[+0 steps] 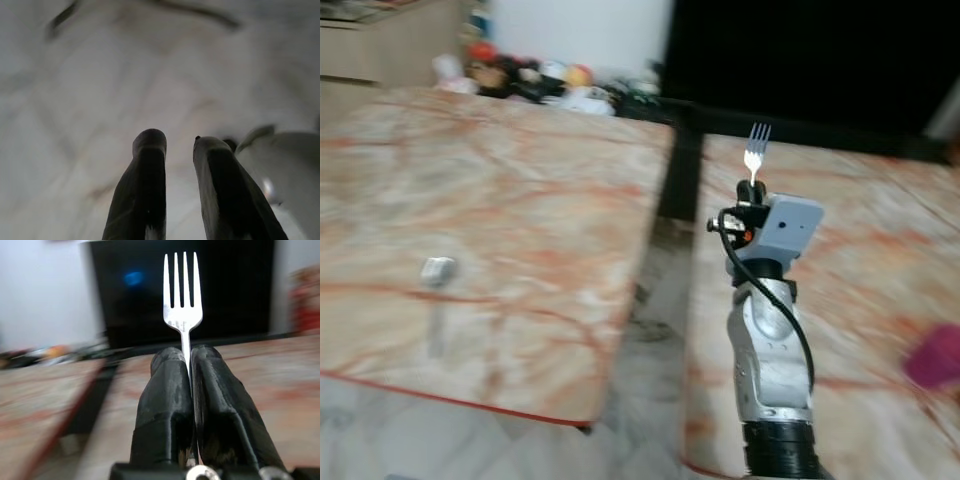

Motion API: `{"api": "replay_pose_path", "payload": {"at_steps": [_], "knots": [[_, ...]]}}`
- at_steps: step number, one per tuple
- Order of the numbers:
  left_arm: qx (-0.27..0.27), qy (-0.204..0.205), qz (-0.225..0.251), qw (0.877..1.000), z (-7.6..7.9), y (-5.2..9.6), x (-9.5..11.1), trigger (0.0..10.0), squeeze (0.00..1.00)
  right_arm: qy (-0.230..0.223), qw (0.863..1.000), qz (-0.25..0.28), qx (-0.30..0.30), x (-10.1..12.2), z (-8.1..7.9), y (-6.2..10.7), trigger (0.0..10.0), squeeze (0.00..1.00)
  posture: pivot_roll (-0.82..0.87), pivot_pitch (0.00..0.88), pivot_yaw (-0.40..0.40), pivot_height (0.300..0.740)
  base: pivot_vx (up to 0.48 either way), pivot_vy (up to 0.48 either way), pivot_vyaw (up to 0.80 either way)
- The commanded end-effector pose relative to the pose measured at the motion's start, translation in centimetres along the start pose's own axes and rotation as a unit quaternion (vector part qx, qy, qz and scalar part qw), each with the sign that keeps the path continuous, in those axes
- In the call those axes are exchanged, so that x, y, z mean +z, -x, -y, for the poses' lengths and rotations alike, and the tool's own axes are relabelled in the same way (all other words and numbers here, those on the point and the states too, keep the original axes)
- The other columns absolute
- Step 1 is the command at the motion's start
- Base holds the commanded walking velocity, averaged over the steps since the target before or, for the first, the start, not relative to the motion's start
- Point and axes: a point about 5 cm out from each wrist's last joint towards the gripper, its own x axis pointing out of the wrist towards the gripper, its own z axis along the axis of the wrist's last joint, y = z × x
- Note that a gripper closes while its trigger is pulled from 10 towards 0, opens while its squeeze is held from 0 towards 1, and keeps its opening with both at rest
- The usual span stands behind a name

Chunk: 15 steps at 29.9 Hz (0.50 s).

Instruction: Setting the table

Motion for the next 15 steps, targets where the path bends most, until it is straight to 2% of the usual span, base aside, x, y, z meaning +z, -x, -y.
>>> {"api": "replay_pose_path", "payload": {"at_steps": [1,15], "knots": [[0.006,-0.007,-0.016,1.0,-0.79,0.29,-0.86,10.0,0.0,-0.005,1.0,0.019,0.007,0.79,-0.62,-0.2,10.0,0.0,0.07,0.104,-0.047,0.74,0.0,-0.48,0.0],[0.008,-0.003,-0.022,1.0,-0.64,0.35,-1.13,10.0,0.0,0.007,0.999,0.028,0.018,1.18,-0.92,-0.36,10.0,0.0,0.06,0.117,-0.047,0.74,0.0,-0.48,0.0]]}}
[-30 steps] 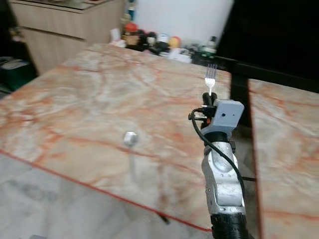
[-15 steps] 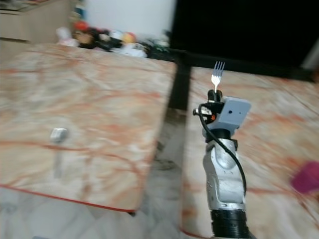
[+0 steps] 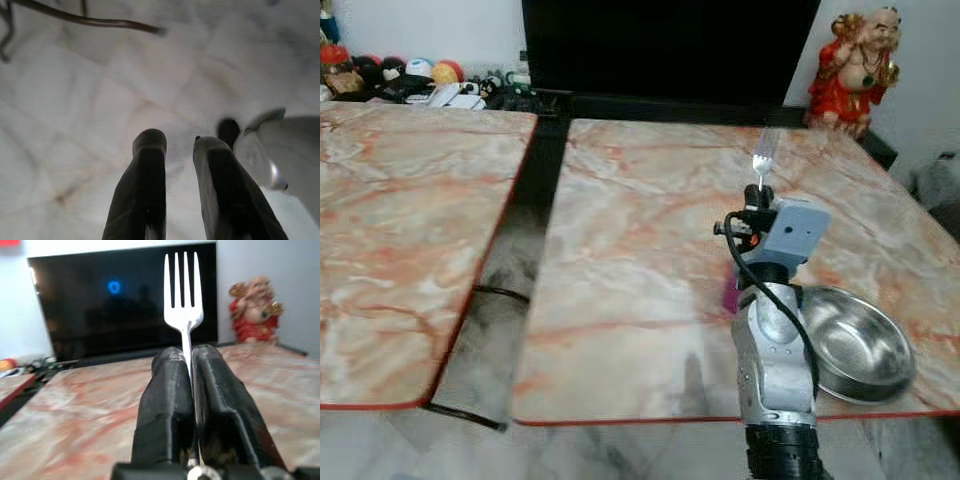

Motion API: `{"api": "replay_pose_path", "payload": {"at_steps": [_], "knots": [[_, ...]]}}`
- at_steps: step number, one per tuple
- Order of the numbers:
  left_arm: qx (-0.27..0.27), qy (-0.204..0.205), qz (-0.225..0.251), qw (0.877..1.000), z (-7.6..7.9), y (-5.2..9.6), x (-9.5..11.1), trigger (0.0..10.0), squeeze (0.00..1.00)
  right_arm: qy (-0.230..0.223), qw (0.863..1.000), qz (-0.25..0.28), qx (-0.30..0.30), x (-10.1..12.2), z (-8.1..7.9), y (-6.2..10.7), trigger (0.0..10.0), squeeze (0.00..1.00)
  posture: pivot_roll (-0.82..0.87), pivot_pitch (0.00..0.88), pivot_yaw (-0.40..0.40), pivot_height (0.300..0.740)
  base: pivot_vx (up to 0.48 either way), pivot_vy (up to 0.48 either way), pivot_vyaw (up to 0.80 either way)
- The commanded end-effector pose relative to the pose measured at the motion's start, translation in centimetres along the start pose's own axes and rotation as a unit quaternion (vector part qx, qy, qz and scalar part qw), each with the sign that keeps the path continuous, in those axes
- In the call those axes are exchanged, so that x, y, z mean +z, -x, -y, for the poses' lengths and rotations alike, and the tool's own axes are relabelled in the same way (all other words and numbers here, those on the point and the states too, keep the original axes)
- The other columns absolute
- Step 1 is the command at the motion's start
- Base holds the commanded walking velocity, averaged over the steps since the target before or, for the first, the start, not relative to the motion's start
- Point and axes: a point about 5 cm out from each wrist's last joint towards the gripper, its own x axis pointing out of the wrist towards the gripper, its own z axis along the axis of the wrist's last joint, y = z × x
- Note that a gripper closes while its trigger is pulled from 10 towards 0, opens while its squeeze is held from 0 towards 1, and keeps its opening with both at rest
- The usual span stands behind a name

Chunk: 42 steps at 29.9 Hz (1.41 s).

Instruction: Setting the table

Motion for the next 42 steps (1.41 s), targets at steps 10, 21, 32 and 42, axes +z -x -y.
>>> {"api": "replay_pose_path", "payload": {"at_steps": [10,21,32,42], "knots": [[0.013,-0.001,-0.019,1.0,-1.0,0.3,-0.8,10.0,0.0,0.017,0.999,0.013,0.025,0.6,-1.0,-0.2,10.0,0.0,0.06,0.123,-0.048,0.74,0.0,-0.48,0.0],[0.015,0.004,-0.009,1.0,-1.0,0.3,-0.7,10.0,0.0,0.024,1.0,0.002,0.017,0.2,-0.4,-0.1,10.0,0.0,0.06,0.109,-0.046,0.74,0.0,-0.162,0.0],[0.013,0.005,-0.01,1.0,-1.0,0.3,-0.7,10.0,0.0,0.044,0.998,-0.04,0.023,-1.4,0.2,0.1,10.0,0.0,0.06,0.106,-0.05,0.74,0.0,0.0,0.0],[0.008,0.004,-0.009,1.0,-0.9,0.4,-0.8,10.0,0.0,0.046,0.998,-0.042,0.016,-1.5,0.5,0.0,10.0,0.0,0.06,0.12,-0.052,0.74,0.252,0.0,0.0]]}}
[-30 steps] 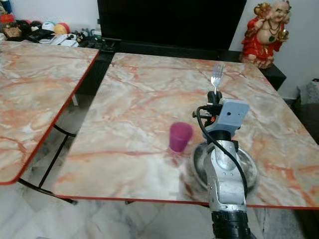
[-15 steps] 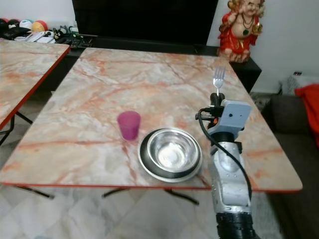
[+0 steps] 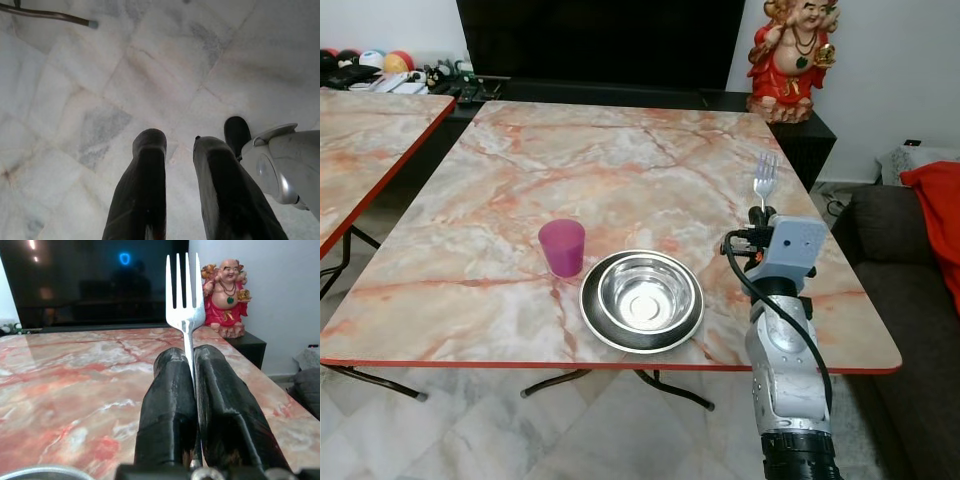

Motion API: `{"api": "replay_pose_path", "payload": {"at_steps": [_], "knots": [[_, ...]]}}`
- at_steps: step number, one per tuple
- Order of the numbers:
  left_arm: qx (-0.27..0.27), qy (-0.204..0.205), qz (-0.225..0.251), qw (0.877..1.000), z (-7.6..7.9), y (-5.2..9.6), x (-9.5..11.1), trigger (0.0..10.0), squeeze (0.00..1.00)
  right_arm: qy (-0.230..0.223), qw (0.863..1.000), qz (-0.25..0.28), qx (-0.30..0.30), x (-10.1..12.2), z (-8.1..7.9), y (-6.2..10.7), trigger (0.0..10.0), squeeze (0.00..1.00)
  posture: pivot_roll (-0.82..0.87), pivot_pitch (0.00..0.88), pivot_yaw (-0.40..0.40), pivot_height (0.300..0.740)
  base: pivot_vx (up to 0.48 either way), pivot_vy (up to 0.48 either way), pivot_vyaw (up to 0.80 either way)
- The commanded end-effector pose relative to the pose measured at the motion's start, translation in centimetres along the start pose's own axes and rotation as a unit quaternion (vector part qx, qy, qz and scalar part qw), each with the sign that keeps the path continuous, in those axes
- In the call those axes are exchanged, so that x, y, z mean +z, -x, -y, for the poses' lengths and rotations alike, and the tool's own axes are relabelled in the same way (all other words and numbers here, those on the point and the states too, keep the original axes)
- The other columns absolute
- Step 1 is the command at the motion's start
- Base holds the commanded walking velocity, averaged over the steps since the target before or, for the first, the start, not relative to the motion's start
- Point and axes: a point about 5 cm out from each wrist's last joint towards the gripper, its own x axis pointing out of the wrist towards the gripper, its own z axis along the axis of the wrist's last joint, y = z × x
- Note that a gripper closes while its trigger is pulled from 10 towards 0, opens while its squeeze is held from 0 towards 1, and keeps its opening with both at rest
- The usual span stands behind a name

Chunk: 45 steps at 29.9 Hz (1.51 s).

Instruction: Setting the table

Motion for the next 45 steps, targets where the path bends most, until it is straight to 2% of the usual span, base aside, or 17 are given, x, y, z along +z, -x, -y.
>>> {"api": "replay_pose_path", "payload": {"at_steps": [1,11,22,27,31,34,40,45], "knots": [[-0.004,-0.003,-0.007,1.0,0.0,0.2,-0.6,10.0,0.0,0.002,1.0,0.004,-0.003,0.3,0.0,-0.2,10.0,0.0,0.06,0.12,-0.052,0.74,0.375,0.0,0.0],[0.001,-0.007,-0.004,1.0,-0.2,0.2,-0.6,10.0,0.0,-0.002,1.0,-0.007,0.006,-0.4,-0.7,-0.1,10.0,0.0,0.07,0.129,-0.053,0.74,0.142,0.0,0.0],[0.001,-0.011,-0.003,1.0,-0.4,0.3,-0.6,10.0,0.0,0.011,1.0,-0.029,-0.003,-0.8,-0.4,0.3,10.0,0.0,0.07,0.133,-0.051,0.74,0.0,0.0,0.0],[-0.001,-0.015,-0.002,1.0,-0.3,0.3,-0.6,10.0,0.0,0.039,0.996,-0.083,-0.02,-2.2,0.6,1.1,10.0,0.0,0.06,0.141,-0.053,0.74,0.0,0.0,0.0],[-0.005,-0.017,0.0,1.0,-0.3,0.3,-0.5,10.0,0.0,0.045,0.994,-0.088,-0.045,-1.7,1.6,1.1,10.0,0.0,0.06,0.145,-0.05,0.74,0.0,0.0,0.0],[-0.008,-0.022,-0.001,1.0,-0.4,0.3,-0.6,10.0,0.0,0.058,0.987,-0.142,-0.055,-2.9,2.1,1.7,10.0,0.0,0.06,0.146,-0.045,0.74,0.0,0.0,0.0],[-0.007,-0.024,-0.001,1.0,-0.7,0.4,-0.7,10.0,0.0,0.074,0.974,-0.209,-0.055,-4.9,2.6,2.5,10.0,0.0,0.06,0.151,-0.037,0.74,0.0,0.0,0.0],[-0.008,-0.026,-0.002,1.0,-0.9,0.4,-0.7,10.0,0.0,0.078,0.968,-0.233,-0.052,-5.5,2.6,2.8,10.0,0.0,0.06,0.148,-0.033,0.74,0.0,0.0,0.0]]}}
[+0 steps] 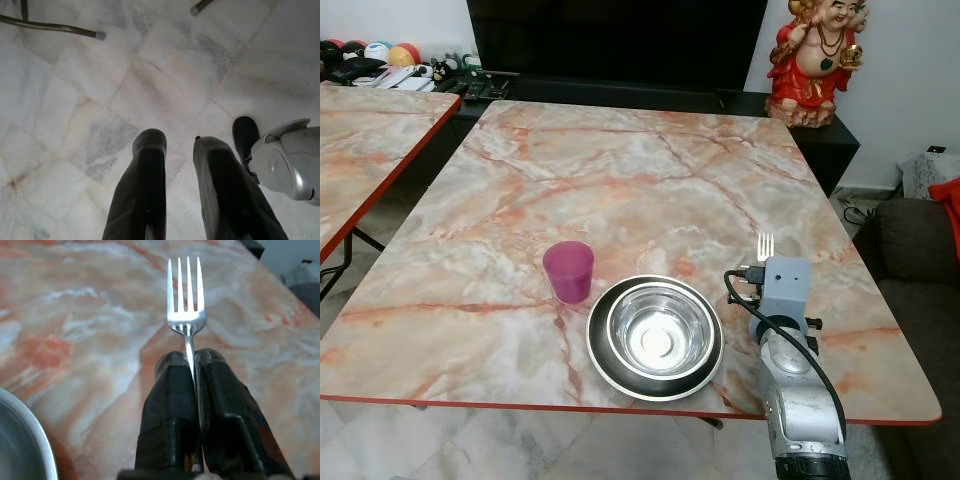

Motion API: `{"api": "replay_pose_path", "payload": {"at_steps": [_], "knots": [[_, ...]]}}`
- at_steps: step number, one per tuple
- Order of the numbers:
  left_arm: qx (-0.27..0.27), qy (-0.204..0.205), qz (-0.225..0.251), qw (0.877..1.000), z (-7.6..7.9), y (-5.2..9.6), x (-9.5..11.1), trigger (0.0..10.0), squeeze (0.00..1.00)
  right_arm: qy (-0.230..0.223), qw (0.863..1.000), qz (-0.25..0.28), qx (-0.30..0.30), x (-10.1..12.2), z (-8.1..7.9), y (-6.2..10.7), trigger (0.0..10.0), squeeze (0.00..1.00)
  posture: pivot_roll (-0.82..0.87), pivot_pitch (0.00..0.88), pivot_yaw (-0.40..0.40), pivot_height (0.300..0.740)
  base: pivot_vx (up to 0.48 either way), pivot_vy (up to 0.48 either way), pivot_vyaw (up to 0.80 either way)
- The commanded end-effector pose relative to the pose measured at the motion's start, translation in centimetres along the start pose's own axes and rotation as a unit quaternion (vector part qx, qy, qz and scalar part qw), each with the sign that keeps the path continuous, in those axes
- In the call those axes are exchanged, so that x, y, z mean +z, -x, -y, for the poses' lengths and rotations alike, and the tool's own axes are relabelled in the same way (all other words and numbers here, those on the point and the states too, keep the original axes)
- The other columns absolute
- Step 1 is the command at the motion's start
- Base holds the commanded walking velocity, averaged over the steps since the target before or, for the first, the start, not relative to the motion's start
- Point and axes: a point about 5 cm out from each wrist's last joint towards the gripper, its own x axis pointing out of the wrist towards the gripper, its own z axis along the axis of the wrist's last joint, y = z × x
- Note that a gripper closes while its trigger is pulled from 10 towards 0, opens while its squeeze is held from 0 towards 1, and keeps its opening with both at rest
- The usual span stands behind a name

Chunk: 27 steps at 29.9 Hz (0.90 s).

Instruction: Setting the table

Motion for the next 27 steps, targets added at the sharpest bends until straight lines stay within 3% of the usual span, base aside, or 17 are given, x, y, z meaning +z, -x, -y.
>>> {"api": "replay_pose_path", "payload": {"at_steps": [1,6,20,27], "knots": [[-0.009,-0.015,-0.013,1.0,-0.1,0.2,-0.7,10.0,0.0,0.013,0.999,-0.034,0.003,-1.0,0.2,0.0,10.0,0.0,0.07,0.146,-0.031,0.74,0.0,0.0,0.0],[-0.012,-0.017,-0.011,1.0,-0.2,0.1,-0.4,10.0,0.0,0.021,0.998,-0.056,0.031,-1.7,-0.3,0.2,10.0,0.0,0.06,0.144,-0.027,0.74,0.0,0.0,0.0],[-0.019,-0.022,-0.008,1.0,-0.1,0.0,-0.1,10.0,0.0,0.03,0.996,-0.079,0.037,-2.7,0.2,0.4,10.0,0.0,0.05,0.142,-0.027,0.74,0.0,0.0,0.0],[-0.024,-0.025,-0.008,0.999,0.4,0.0,-0.1,10.0,0.0,0.027,0.995,-0.08,0.058,-3.3,-0.4,0.3,10.0,0.0,0.06,0.153,-0.032,0.74,0.0,0.0,0.0]]}}
